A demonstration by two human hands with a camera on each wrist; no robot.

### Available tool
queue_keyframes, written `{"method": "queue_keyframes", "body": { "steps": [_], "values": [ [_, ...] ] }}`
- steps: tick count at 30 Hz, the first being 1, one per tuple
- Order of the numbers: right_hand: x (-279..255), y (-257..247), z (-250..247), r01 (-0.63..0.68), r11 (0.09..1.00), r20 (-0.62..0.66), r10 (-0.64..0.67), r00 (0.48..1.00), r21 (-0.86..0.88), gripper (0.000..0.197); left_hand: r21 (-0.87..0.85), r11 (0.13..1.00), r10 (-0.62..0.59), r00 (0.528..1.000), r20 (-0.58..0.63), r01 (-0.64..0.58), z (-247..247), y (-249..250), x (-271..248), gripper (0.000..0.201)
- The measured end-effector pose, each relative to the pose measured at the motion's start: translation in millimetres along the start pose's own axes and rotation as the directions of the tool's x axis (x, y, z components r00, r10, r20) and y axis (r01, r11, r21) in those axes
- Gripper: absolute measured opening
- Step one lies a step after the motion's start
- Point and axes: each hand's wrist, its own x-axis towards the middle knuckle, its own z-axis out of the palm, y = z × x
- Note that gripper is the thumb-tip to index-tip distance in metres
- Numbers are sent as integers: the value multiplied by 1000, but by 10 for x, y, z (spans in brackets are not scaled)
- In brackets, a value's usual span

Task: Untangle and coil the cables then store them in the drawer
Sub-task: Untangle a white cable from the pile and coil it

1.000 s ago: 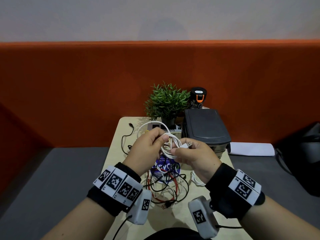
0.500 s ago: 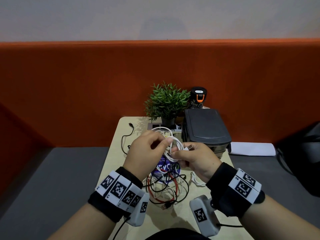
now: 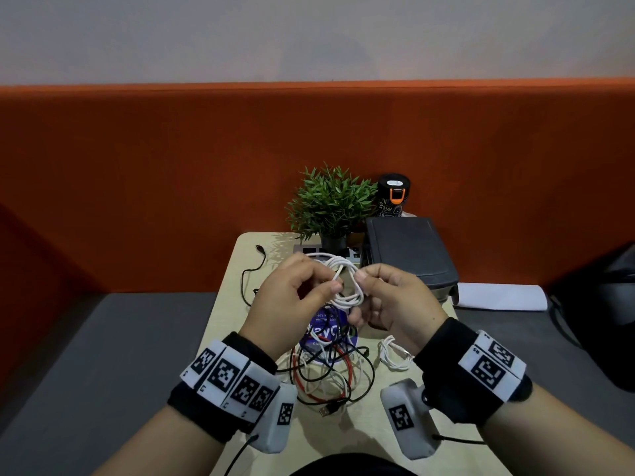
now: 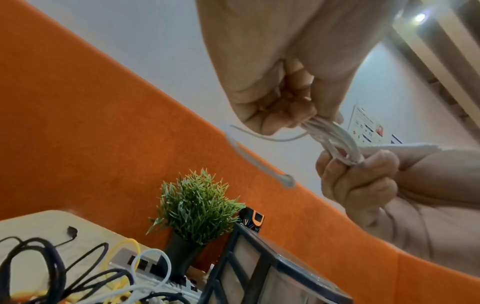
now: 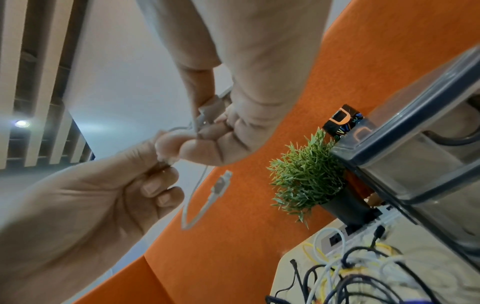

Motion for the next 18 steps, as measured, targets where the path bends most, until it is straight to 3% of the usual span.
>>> {"method": "queue_keyframes", "body": {
  "steps": [4, 10, 15, 18],
  "values": [
    [-8, -31, -9, 2, 999, -10, -2, 1000, -49, 10, -70, 997, 47, 998, 47, -43, -36, 35, -7, 11],
    [27, -47, 11, -29, 999, -72, 26, 997, -37, 13, -118, 987, 124, 984, 128, -109, -41, 37, -30, 37],
    [99, -60, -122, -40, 999, -199, 36, 979, -16, 14, -206, 979, 44, 979, 199, -2, -128, -61, -48, 34],
    [114, -63, -207, -30, 999, -227, 19, 974, -43, 13, -281, 955, -32, 977, 210, 91, -241, -163, -104, 22]
  ]
}}
